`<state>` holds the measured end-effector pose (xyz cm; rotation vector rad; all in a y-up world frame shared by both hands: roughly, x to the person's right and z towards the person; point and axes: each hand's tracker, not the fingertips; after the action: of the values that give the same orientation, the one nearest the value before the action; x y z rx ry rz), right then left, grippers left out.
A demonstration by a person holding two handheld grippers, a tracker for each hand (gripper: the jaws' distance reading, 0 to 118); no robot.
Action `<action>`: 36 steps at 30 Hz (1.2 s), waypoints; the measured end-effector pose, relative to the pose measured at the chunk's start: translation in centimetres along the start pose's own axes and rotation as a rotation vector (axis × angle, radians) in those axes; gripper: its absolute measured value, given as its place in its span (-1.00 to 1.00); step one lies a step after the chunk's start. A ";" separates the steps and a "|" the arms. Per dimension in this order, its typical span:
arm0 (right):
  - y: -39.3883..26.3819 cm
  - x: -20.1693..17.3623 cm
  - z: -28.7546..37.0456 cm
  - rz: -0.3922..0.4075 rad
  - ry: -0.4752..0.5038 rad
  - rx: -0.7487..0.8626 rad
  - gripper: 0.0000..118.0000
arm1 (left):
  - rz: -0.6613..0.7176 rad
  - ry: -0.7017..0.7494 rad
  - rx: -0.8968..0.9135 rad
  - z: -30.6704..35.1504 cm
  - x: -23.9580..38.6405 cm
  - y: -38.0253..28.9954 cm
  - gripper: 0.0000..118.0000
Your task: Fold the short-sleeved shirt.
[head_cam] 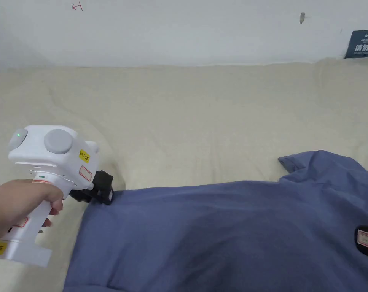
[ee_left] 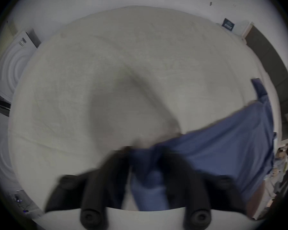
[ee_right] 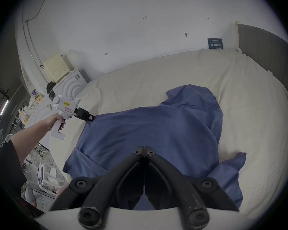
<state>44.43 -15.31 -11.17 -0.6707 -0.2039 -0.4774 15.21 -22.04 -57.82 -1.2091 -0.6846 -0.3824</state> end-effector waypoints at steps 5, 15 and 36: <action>2.1 0.2 0.7 -0.020 0.022 0.085 -1.00 | -0.042 0.016 0.029 0.4 1.1 -0.3 -0.97; 18.2 11.1 -10.5 -0.104 -0.097 -0.175 -0.01 | -0.027 -0.011 0.106 3.1 1.2 -0.5 -0.97; 16.3 15.2 -18.4 -0.020 -0.312 -0.350 -0.99 | 0.033 -0.019 0.082 1.8 1.1 -2.1 -0.97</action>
<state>66.17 -21.36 -29.20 -1.0878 -0.4276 -0.4293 14.23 -20.88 -55.26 -1.1456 -0.6892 -0.3129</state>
